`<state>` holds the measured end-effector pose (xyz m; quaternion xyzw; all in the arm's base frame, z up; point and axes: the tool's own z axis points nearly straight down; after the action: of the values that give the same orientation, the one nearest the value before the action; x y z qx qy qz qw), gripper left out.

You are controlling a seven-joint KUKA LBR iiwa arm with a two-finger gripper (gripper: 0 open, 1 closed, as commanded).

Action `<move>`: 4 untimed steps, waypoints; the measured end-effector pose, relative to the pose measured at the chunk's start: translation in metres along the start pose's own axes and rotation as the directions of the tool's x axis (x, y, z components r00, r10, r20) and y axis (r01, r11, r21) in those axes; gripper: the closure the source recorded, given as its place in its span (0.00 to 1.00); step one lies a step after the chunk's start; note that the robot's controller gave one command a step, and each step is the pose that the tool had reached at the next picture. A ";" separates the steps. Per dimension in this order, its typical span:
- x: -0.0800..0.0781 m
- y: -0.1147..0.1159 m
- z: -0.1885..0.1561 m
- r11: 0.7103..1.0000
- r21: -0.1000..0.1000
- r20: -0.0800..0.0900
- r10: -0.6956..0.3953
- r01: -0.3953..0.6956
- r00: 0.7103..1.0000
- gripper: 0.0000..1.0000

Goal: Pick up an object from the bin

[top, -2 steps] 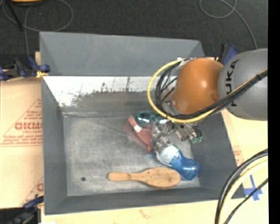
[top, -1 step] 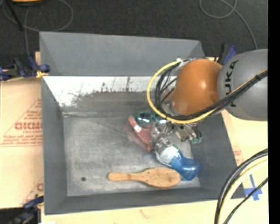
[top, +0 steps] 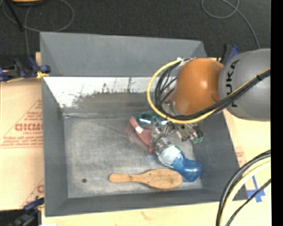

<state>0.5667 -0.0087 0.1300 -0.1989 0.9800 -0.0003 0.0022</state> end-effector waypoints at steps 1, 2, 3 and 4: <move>0.000 -0.001 0.002 1.000 0.000 -0.001 -0.015 0.015 1.000 1.00; 0.003 0.006 0.008 1.000 -0.001 -0.002 -0.029 0.029 1.000 1.00; 0.007 0.011 0.008 1.000 -0.003 -0.003 -0.014 0.014 1.000 1.00; -0.005 0.005 -0.047 0.999 -0.002 -0.005 -0.041 0.041 0.999 1.00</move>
Offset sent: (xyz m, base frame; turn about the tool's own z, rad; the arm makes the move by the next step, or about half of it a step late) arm -0.0084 0.0080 -0.0106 -0.0348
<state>0.5692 -0.0022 0.1770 -0.2189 0.9757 0.0001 -0.0005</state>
